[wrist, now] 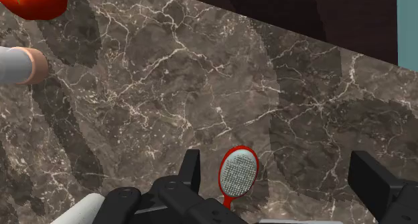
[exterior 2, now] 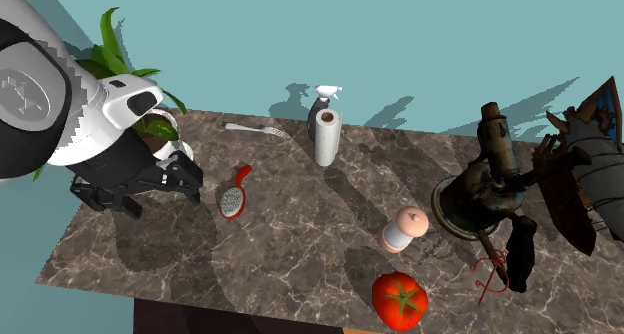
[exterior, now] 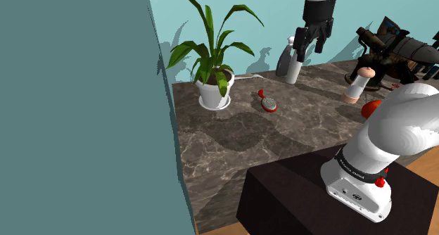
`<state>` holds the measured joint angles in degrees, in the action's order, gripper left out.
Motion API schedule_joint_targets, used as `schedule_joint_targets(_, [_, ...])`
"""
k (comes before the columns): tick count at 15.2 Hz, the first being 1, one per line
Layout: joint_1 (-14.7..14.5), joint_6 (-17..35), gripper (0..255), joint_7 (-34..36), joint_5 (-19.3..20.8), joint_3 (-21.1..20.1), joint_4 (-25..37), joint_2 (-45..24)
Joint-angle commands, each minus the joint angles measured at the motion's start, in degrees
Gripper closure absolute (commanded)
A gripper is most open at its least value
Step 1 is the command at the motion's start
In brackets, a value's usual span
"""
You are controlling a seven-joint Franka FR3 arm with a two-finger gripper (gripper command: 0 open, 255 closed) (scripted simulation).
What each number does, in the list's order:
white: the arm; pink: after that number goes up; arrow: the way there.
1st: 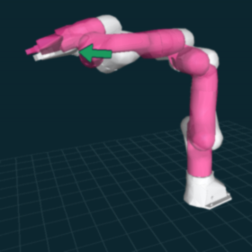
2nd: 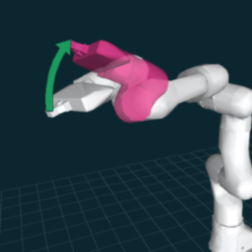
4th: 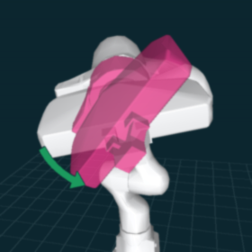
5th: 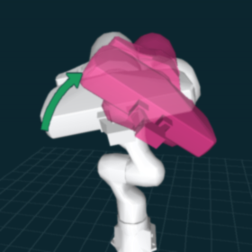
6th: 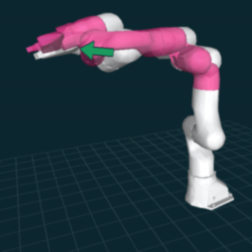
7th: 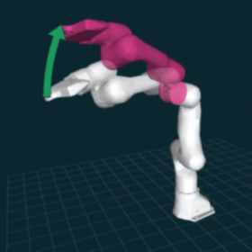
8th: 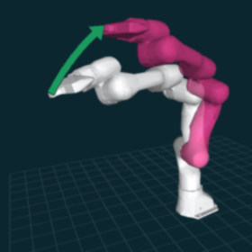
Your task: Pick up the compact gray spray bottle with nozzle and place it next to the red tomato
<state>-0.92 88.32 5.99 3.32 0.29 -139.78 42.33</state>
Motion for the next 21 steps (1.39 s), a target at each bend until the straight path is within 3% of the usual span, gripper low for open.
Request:
schedule_joint_targets(1, [0.0, 0.0, 0, 0.0, 0.0, 0.0, 0.0, 0.0])
schedule_joint_targets(12, [0.45, 10.65, 0, -28.67, 11.79, 15.88, 2.55, -8.39])
schedule_joint_targets(17, [-0.73, 16.29, 0, -41.6, 13.49, 22.76, 7.5, -16.28])
schedule_joint_targets(21, [-2.24, 20.5, 0, -52.42, 12.25, 27.94, 12.99, -24.05])
